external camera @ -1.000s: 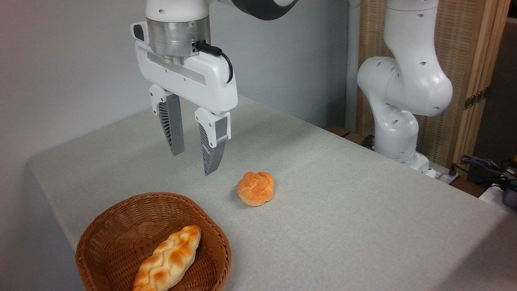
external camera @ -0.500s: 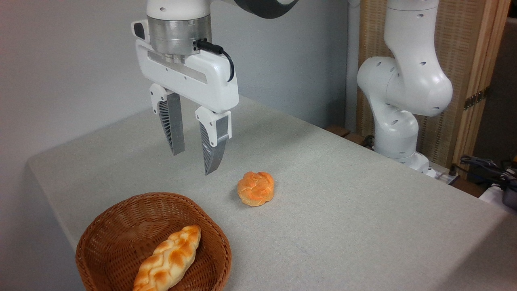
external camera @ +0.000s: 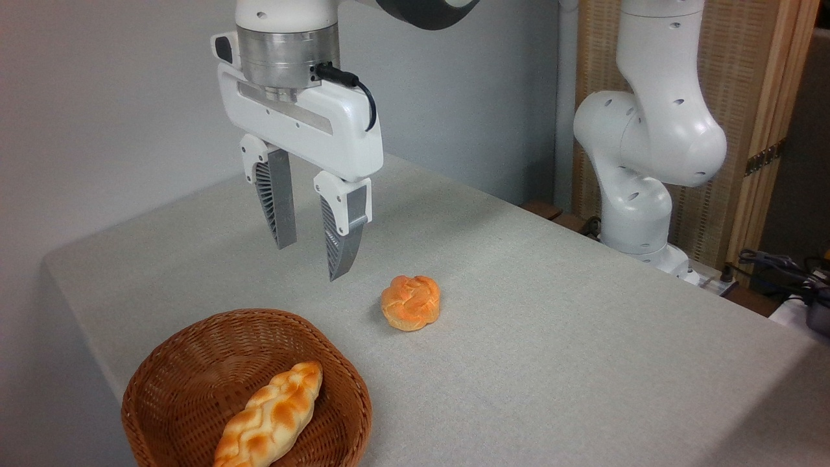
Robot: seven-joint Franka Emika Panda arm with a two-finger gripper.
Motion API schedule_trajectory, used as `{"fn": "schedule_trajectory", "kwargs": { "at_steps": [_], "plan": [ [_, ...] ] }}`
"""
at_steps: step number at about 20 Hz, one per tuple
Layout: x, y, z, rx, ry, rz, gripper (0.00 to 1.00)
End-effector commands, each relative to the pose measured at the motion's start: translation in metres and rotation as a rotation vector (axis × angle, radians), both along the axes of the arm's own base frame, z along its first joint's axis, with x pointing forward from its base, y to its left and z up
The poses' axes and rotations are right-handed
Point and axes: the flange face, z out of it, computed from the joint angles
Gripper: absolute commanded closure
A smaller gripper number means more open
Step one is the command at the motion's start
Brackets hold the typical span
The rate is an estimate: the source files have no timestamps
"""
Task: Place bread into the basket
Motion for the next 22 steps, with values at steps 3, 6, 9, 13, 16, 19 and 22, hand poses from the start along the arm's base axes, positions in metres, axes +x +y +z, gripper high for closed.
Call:
{"fn": "schedule_trajectory", "kwargs": {
  "at_steps": [3,6,9,13,16,19,22],
  "plan": [
    [0.000,0.003,0.006,-0.016,-0.012,-0.014,0.00],
    [0.000,0.003,0.006,-0.015,-0.012,-0.014,0.00],
    [0.001,0.002,0.005,-0.014,-0.009,-0.015,0.00],
    [0.001,-0.002,0.004,-0.014,-0.007,-0.023,0.00],
    [0.000,-0.011,0.000,-0.014,0.014,-0.039,0.00],
    [-0.001,-0.028,-0.005,-0.013,0.025,-0.068,0.00],
    [-0.007,-0.041,-0.023,-0.009,0.065,-0.089,0.00]
  ]
}}
